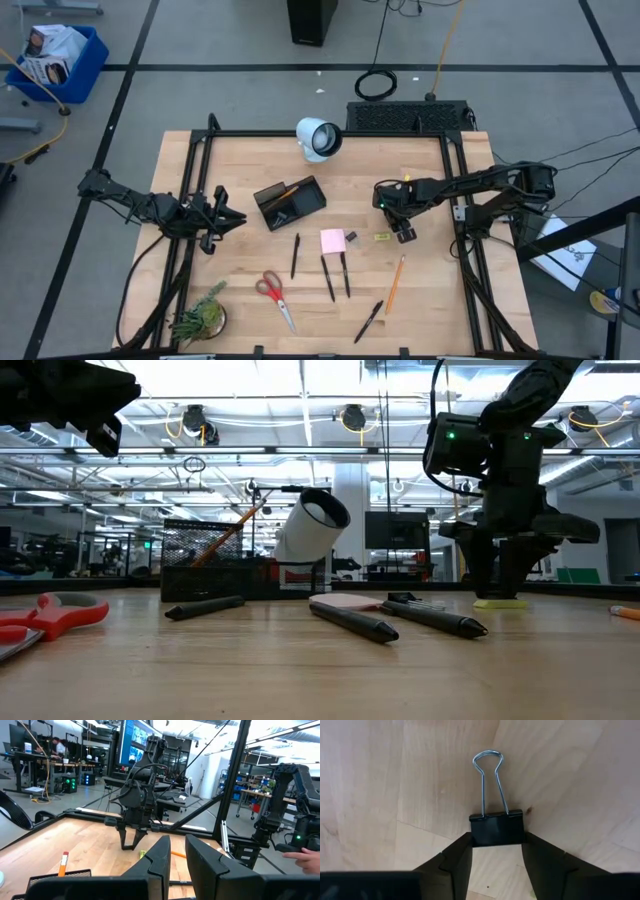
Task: Pick and place office supplies into organizer
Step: Put the black binder clip into the black desk organizer
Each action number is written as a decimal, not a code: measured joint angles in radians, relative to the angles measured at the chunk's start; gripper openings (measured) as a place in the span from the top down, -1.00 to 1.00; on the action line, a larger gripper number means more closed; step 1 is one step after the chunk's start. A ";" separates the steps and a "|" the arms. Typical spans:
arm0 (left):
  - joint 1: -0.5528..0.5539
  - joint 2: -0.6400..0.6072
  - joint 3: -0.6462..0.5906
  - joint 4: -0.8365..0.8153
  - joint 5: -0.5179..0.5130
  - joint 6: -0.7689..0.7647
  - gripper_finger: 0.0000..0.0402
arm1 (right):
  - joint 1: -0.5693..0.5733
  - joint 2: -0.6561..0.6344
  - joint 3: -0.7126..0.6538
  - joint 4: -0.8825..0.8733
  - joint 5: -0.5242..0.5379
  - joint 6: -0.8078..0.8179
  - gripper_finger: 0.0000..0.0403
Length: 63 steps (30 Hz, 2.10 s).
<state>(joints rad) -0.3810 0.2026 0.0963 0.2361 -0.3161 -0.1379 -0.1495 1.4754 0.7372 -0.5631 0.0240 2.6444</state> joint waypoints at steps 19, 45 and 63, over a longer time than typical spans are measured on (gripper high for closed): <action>0.000 0.000 0.000 0.000 0.000 0.000 0.69 | 0.000 0.003 -0.002 0.188 0.010 -0.425 0.23; 0.000 0.000 0.000 0.000 0.000 0.000 0.69 | 0.167 0.212 0.318 0.118 0.134 -0.838 0.23; 0.000 0.000 0.000 0.000 0.000 0.000 0.69 | 0.268 0.569 0.933 -0.130 0.322 -1.169 0.23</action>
<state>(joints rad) -0.3809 0.2027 0.0967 0.2363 -0.3161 -0.1379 0.1188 2.0448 1.6701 -0.6935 0.3456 1.4756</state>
